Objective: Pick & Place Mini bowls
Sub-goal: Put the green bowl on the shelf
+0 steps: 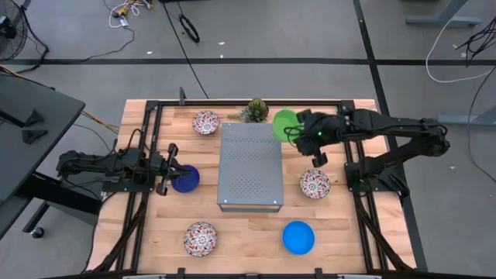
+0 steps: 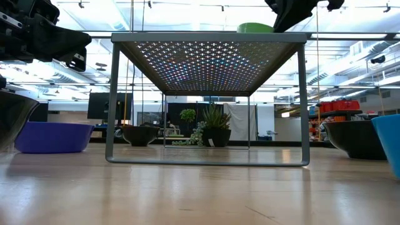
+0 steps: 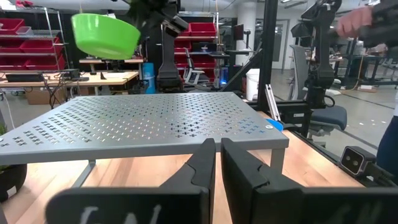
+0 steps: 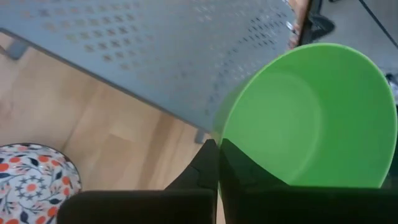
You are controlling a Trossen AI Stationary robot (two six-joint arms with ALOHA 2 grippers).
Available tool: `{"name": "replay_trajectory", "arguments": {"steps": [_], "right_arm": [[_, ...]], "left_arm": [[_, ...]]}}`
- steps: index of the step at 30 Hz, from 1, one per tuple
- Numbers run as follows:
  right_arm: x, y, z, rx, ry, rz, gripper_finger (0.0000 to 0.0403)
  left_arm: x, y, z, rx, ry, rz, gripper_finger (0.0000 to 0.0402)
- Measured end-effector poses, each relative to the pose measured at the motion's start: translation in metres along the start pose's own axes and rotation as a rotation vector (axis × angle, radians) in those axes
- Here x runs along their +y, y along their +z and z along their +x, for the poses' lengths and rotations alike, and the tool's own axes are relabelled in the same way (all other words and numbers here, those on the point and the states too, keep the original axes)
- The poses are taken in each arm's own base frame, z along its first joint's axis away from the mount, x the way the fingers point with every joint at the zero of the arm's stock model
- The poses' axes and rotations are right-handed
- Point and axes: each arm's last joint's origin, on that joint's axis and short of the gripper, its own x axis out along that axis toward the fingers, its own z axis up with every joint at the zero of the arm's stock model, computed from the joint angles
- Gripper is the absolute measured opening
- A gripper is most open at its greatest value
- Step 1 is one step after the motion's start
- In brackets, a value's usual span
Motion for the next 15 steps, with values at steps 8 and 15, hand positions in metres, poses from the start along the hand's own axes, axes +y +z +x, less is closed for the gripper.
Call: {"name": "replay_trajectory", "arguments": {"steps": [8, 15], "right_arm": [[0.016, 0.021, 0.013, -0.043, 0.056, -0.092, 0.0], [0.027, 0.043, 0.02, -0.167, 0.118, -0.161, 0.0]], "left_arm": [[0.0, 0.0, 0.0, 0.0, 0.0, 0.0, 0.003], [0.0, 0.0, 0.0, 0.0, 0.0, 0.0, 0.003]]}}
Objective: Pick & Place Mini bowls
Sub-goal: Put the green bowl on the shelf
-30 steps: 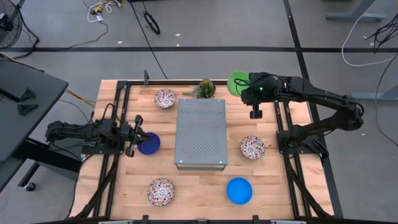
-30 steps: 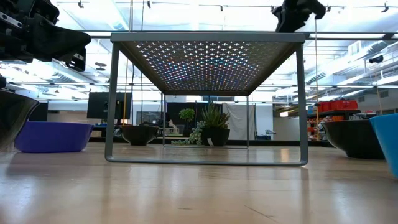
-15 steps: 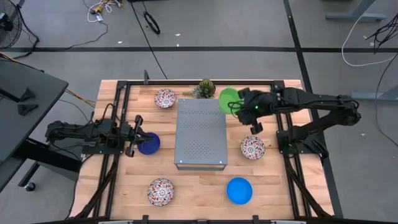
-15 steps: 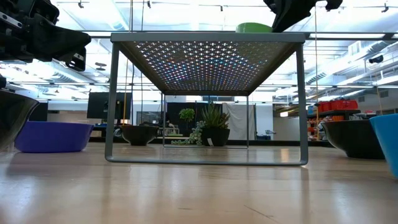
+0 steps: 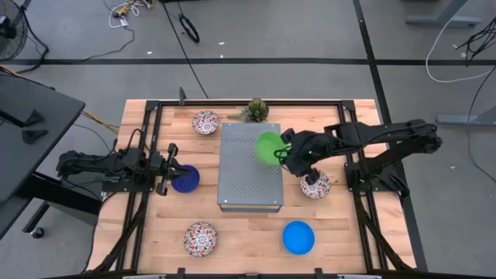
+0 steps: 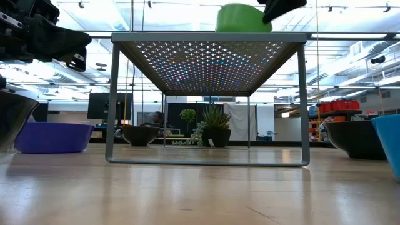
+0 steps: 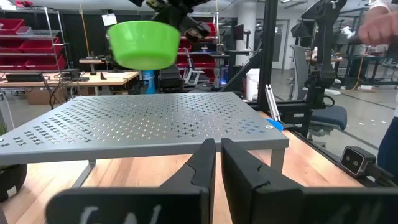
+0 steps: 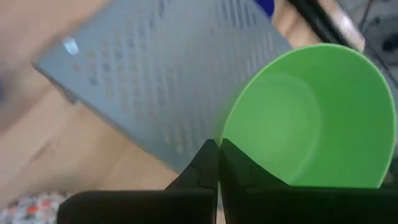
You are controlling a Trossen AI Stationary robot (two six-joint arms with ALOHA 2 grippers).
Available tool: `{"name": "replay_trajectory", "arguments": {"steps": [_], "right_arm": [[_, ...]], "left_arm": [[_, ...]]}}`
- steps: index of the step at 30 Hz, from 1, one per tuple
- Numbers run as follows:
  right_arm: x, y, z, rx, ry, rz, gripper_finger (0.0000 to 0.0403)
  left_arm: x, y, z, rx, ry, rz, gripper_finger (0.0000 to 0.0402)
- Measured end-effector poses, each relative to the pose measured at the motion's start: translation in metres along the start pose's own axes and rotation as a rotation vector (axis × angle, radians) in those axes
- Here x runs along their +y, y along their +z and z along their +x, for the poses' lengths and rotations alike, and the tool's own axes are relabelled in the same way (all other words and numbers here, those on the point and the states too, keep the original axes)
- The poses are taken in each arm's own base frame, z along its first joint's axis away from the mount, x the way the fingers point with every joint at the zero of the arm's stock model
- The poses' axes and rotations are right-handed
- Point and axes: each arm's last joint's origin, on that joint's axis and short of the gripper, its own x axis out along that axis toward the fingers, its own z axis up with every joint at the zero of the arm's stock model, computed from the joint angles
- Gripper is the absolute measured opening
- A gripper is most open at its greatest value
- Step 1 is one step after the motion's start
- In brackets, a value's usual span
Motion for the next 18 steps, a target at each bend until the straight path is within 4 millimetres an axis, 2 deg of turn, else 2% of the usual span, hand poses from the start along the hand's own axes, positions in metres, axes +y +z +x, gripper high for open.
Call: {"name": "replay_trajectory", "arguments": {"steps": [13, 18], "right_arm": [[-0.018, 0.051, -0.011, -0.157, -0.001, -0.069, 0.0], [-0.02, 0.063, -0.009, -0.17, 0.001, -0.118, 0.0]], "left_arm": [[0.0, 0.0, 0.0, 0.001, 0.0, 0.0, 0.003], [0.0, 0.0, 0.0, -0.001, 0.0, 0.0, 0.003]]}}
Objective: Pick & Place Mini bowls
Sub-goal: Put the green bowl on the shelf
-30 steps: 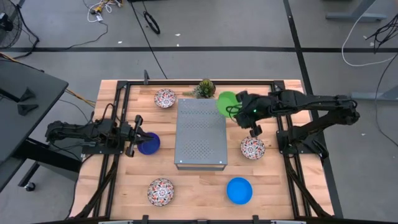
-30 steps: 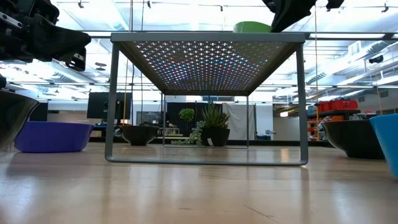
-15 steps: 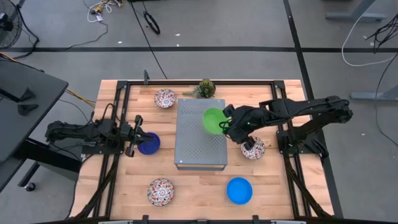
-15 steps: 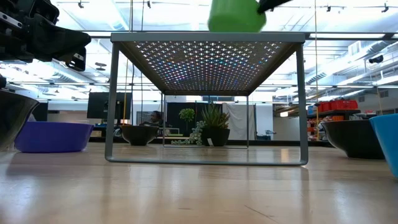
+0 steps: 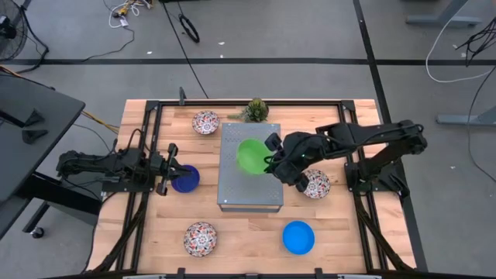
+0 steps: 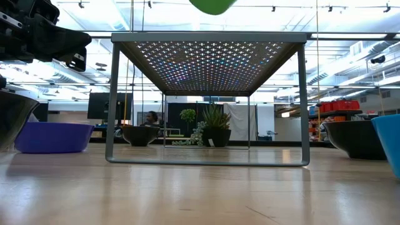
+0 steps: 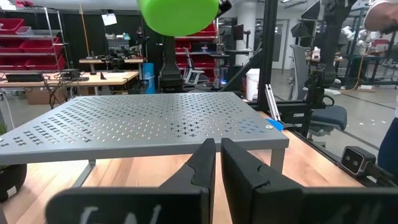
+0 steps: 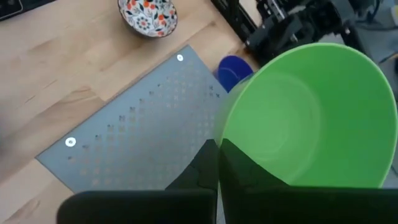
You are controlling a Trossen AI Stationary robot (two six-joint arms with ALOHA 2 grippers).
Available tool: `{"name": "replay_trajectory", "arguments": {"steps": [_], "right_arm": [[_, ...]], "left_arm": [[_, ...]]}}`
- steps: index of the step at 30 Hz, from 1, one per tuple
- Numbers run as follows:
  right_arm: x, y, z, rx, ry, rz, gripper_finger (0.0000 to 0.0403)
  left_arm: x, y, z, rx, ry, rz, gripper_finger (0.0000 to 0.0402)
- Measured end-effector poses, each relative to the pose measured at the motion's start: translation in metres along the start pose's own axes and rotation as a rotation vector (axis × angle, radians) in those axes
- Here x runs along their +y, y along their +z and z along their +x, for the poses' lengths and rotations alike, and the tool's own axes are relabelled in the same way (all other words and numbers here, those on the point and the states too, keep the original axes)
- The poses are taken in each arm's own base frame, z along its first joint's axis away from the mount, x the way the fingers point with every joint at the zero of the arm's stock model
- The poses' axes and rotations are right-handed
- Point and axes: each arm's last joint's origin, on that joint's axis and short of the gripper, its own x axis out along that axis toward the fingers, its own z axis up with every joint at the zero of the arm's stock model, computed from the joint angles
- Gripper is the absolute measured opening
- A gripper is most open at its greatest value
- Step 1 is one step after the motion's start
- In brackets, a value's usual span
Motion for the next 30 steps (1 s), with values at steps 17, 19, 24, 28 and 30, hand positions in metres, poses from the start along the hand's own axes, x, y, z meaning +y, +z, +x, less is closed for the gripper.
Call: {"name": "replay_trajectory", "arguments": {"steps": [17, 19, 24, 28, 30], "right_arm": [[0.022, 0.005, 0.036, 0.102, 0.158, -0.169, 0.0], [0.024, 0.005, 0.042, 0.119, 0.178, -0.179, 0.0], [0.029, 0.003, 0.054, 0.161, 0.226, -0.195, 0.0], [0.034, 0.001, 0.061, 0.198, 0.27, -0.214, 0.0], [0.037, 0.001, 0.064, 0.208, 0.288, -0.231, 0.0]], "left_arm": [[0.0, 0.0, 0.0, 0.002, 0.0, 0.0, 0.003], [0.0, 0.0, 0.0, 0.0, 0.0, 0.0, 0.003], [0.0, 0.0, 0.0, 0.001, 0.0, 0.0, 0.003], [0.0, 0.0, 0.0, 0.0, 0.0, 0.0, 0.003], [0.0, 0.0, 0.0, 0.0, 0.0, 0.0, 0.003]]}}
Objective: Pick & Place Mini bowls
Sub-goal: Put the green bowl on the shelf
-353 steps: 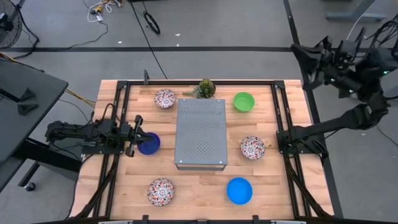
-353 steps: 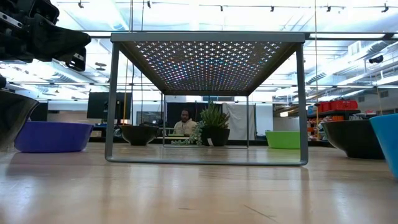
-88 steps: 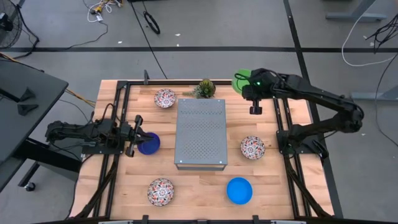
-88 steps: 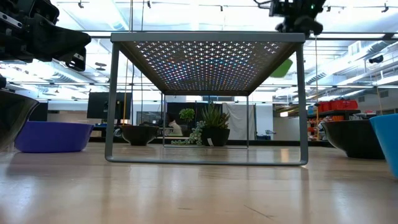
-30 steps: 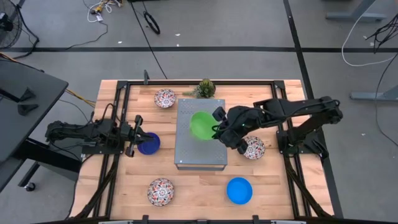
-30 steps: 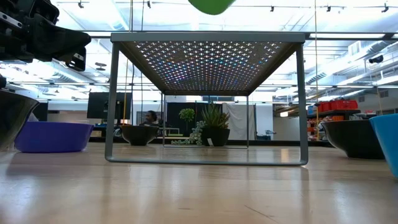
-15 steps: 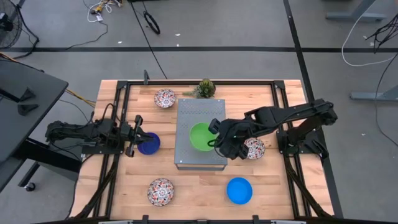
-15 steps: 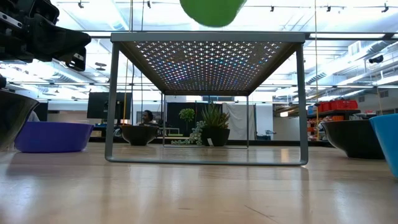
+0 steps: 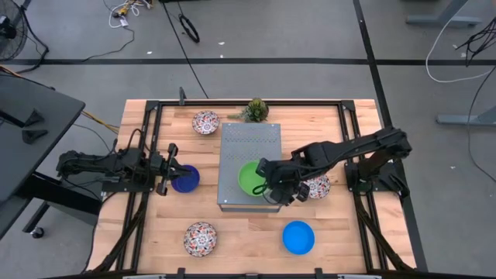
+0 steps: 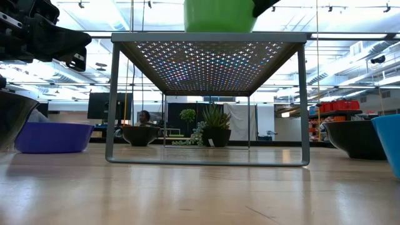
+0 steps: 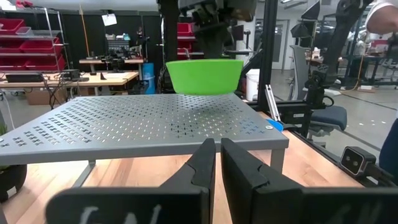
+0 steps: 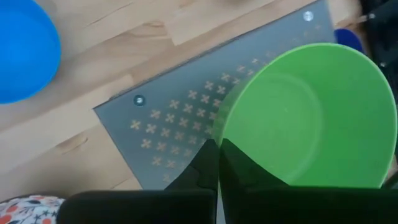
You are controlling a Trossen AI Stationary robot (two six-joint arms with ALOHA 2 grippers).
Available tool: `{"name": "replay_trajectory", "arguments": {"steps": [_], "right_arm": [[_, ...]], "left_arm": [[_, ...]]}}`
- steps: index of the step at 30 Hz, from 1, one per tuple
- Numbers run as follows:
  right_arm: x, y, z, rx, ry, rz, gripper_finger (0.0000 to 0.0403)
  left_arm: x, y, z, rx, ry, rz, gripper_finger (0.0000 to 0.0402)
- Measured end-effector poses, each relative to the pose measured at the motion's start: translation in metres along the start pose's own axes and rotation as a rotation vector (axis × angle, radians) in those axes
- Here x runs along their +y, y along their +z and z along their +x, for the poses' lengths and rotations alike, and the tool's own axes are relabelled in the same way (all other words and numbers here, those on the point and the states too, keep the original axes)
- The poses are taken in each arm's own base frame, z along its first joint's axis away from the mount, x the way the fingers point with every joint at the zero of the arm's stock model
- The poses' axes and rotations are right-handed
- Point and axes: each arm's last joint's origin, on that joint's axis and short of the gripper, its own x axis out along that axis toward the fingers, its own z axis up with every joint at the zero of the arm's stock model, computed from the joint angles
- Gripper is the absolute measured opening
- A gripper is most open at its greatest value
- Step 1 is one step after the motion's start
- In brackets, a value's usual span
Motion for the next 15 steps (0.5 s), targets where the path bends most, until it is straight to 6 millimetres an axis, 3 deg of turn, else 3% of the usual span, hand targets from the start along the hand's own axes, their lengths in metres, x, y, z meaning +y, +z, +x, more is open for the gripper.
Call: {"name": "replay_trajectory", "arguments": {"steps": [15], "right_arm": [[0.0, 0.001, 0.015, 0.04, 0.033, -0.008, 0.0]], "left_arm": [[0.0, 0.0, 0.0, 0.001, 0.0, 0.0, 0.003]]}}
